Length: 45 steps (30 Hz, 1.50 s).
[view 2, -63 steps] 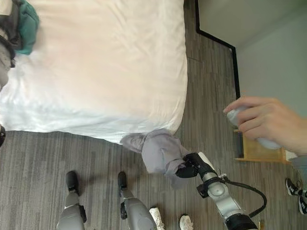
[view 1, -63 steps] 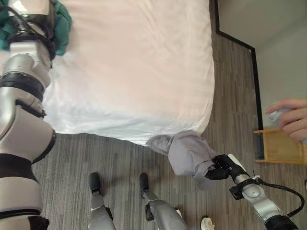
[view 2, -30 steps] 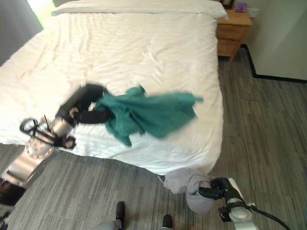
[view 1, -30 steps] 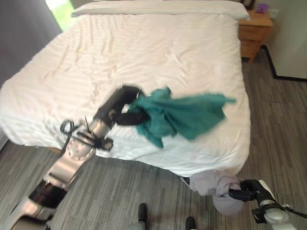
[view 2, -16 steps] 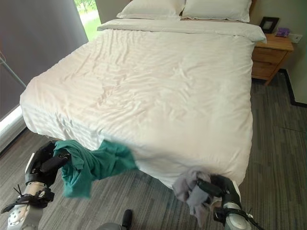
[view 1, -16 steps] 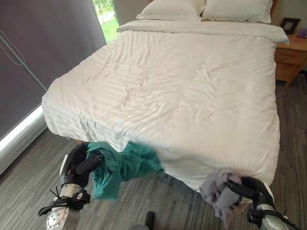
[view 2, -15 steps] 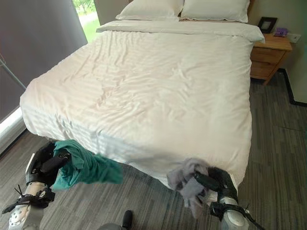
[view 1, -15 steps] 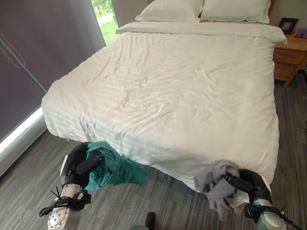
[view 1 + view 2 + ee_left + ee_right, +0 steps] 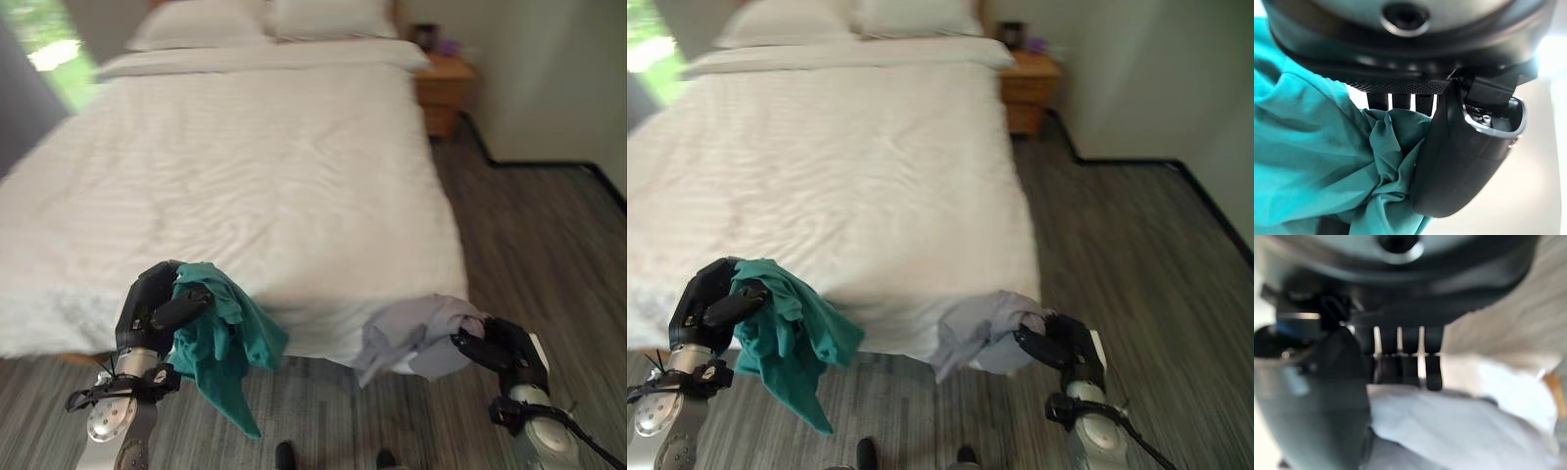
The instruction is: Pick up bed clothes into laundry basket.
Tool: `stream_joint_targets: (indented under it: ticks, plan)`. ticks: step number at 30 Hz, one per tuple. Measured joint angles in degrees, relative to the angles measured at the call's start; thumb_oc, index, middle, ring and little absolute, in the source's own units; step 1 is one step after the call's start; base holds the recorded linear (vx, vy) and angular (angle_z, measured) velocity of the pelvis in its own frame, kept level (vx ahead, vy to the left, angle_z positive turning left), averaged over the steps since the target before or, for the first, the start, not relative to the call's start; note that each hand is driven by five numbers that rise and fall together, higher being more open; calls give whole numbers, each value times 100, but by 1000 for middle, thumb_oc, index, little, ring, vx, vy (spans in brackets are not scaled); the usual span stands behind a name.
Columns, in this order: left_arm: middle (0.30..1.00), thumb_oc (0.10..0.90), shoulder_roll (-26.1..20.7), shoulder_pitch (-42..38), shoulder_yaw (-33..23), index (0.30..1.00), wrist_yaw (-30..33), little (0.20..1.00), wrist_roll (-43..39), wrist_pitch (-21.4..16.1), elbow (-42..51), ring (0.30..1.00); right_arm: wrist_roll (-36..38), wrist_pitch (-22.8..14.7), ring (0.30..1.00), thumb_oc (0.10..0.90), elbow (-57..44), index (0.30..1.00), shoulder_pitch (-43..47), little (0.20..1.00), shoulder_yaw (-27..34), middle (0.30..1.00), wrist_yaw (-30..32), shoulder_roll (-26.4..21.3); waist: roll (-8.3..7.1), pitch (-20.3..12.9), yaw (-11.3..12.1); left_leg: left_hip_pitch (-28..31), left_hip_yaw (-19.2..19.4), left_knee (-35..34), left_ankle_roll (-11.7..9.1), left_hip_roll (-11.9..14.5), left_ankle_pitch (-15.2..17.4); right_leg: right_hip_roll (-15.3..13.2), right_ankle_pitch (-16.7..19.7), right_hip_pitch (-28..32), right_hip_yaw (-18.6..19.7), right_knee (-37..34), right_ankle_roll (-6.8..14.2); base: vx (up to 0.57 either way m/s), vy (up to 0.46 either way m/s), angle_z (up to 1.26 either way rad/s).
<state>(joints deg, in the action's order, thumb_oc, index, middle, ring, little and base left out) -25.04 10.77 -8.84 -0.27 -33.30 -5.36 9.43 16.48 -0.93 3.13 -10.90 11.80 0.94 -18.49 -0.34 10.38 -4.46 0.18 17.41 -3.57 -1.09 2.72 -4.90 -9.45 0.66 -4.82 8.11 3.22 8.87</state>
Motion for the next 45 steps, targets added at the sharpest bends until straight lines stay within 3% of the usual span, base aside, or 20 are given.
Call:
stream_joint_targets:
  ticks: [1, 2, 4, 5, 7, 8, 10, 12, 14, 15, 16, 18, 20, 22, 24, 29, 32, 36, 44, 45]
  plan:
    - [300, 400, 2, -272, 29, 300, 22, 300, -23, 1, -44, 300, 3, -23, 300, 400, -86, 300, 32, 300, -29, 300, 48, 85, -79, 76, -177, 3, 297, 32, -20, 21, 23, -12, 103, -149, -185, -109, -25, -307, 65, -186]
    - [300, 400, -79, -310, -34, 300, 99, 300, -36, -77, -25, 300, 13, -15, 300, 400, -34, 300, 343, 300, -143, 300, 187, 200, -177, 171, 0, 6, 841, 94, 15, 208, 94, -66, 262, -463, -1147, -70, -205, -210, 42, -250]
    - [300, 400, -106, -662, 97, 300, 106, 300, -39, 9, -303, 300, 108, -68, 300, 400, 7, 300, 583, 300, -521, 300, 272, 199, -76, 258, 76, 215, 2038, 440, 167, 767, 293, -668, -204, -676, -3707, 2249, -460, -228, -12, -289]
    - [300, 400, -97, -511, 92, 300, 98, 300, -43, 2, -243, 300, 126, -86, 300, 400, 22, 300, 595, 300, -630, 300, 277, 158, -90, 250, 98, 344, 2265, 456, 164, 819, 294, -898, -344, -568, -3790, 2788, -476, -141, -52, -187]
    - [300, 400, -81, -257, 115, 300, 70, 300, -41, -73, -144, 300, 165, -142, 300, 400, 28, 300, 593, 300, -715, 300, 271, 46, -146, 200, 239, 530, 2286, 582, 163, 970, 300, -1212, -452, 86, -3588, 2942, -88, -136, -422, -159]
    - [300, 400, 9, -251, 115, 300, 81, 300, -40, -94, -172, 300, 202, -167, 300, 400, 50, 300, 599, 300, -681, 300, 276, 35, -258, 131, 205, 467, 2277, 705, 115, 996, 276, -1111, -588, 257, -3620, 2460, 59, -110, -802, -124]
    - [300, 400, 146, -194, -119, 300, 130, 300, -42, -132, -301, 300, 438, -185, 300, 400, 77, 300, 710, 300, -666, 300, 344, 104, -363, 95, 517, 34, 2226, 1569, -43, 1578, 158, -365, -693, 682, -3515, 728, -172, 0, -420, -120]
    - [300, 400, 398, -122, 1, 300, 100, 300, -38, -40, -649, 300, 720, -164, 300, 400, 375, 300, 672, 300, -523, 300, 436, 8, -409, 119, 570, -501, 1572, 2768, -317, 2138, -100, -11, -628, 946, -3210, 301, -412, -117, -228, -71]
    - [300, 400, 419, 252, 46, 300, 97, 300, -21, -54, -587, 300, 875, -173, 300, 400, 389, 300, 768, 300, -546, 300, 510, -83, -599, 236, 762, -487, 261, 2142, -377, 1321, 512, -16, -670, 930, -2771, 291, -492, -87, -213, -112]
    - [300, 400, 448, 448, 84, 300, 114, 300, -16, -53, -538, 300, 951, -176, 300, 400, 430, 300, 967, 300, -500, 300, 506, -217, -698, 365, 1122, -404, -1054, 1565, -219, 465, 654, -72, -615, 903, -2146, 165, -569, -8, -137, -183]
    - [300, 400, 461, 506, 105, 300, 134, 300, -11, -48, -540, 300, 992, -177, 300, 400, 467, 300, 1206, 300, -505, 300, 492, -352, -686, 469, 1202, -658, -1473, 1381, -145, -26, 660, 25, -606, 1022, -1691, 21, -629, 42, -223, -170]
    - [300, 400, 837, 622, 17, 300, 253, 300, -18, -58, -463, 300, 1111, -191, 300, 400, 460, 300, 1330, 300, -474, 300, 428, -292, -443, 450, 1208, -605, -1944, 366, 125, -258, -354, 489, -723, 1216, -1383, 154, -602, 57, -109, -116]
    - [300, 400, 687, 641, -35, 300, 340, 300, 22, -50, -505, 300, 1165, -328, 300, 400, 272, 300, 1217, 300, -487, 300, 383, 58, -711, 431, 1121, -464, -1980, 634, 150, -288, -166, 497, -813, 1251, -1019, 266, -552, 68, 3, -109]
    - [300, 400, 621, 552, -41, 300, 333, 300, 84, -51, -454, 300, 1153, -386, 300, 400, -5, 300, 1105, 300, -406, 300, 367, -7, -755, 404, 976, -439, -1883, 627, 78, -268, -26, 483, -775, 1225, -978, 186, -507, 76, 62, -76]
    - [300, 400, 364, 295, -75, 300, 310, 300, 189, -48, -453, 300, 1091, -446, 300, 400, -167, 300, 1065, 300, 41, 300, 259, 97, -625, 405, 756, -179, -1603, 268, 96, -269, 9, 382, -782, 1205, -623, 136, -437, 150, 88, -79]
    - [300, 400, 339, -85, -34, 300, 206, 300, 196, -82, -521, 300, 1154, -461, 300, 400, -159, 300, 454, 300, 261, 300, 299, 135, -278, 241, 326, 109, -1413, 18, 163, -286, 4, 315, -809, 1193, -609, 147, -269, 47, 32, -28]
    - [300, 400, 413, -129, 14, 300, 212, 300, 196, -82, -630, 300, 1145, -458, 300, 400, -156, 300, 409, 300, 218, 300, 301, 129, -152, 167, 251, 92, -1209, 11, 156, -287, 4, 282, -783, 1227, -592, -109, -297, 48, 7, -38]
    - [300, 400, 742, -33, 561, 300, 153, 300, 194, -66, -890, 300, 1147, -455, 300, 400, -140, 300, 361, 300, 160, 300, 335, 88, 231, -64, 64, 131, -1139, -81, 50, -138, -70, 465, -693, 1225, -469, -227, -413, 47, 6, -15]
    - [300, 400, 805, 154, 627, 300, 94, 300, 197, -59, -897, 300, 1147, -455, 300, 400, -140, 300, 335, 300, 99, 300, 351, 79, 297, -114, 63, 138, -1136, -134, -58, 64, -144, 662, -630, 1192, -461, -249, -506, 16, -3, -4]
    - [300, 400, 806, 477, 585, 300, 99, 300, 196, -59, -902, 300, 1147, -455, 300, 400, -140, 300, 334, 300, -11, 300, 324, 84, 182, -416, 349, 124, -1165, -140, -62, 39, -153, 642, -596, 1234, -474, -335, -517, 38, -41, -1]
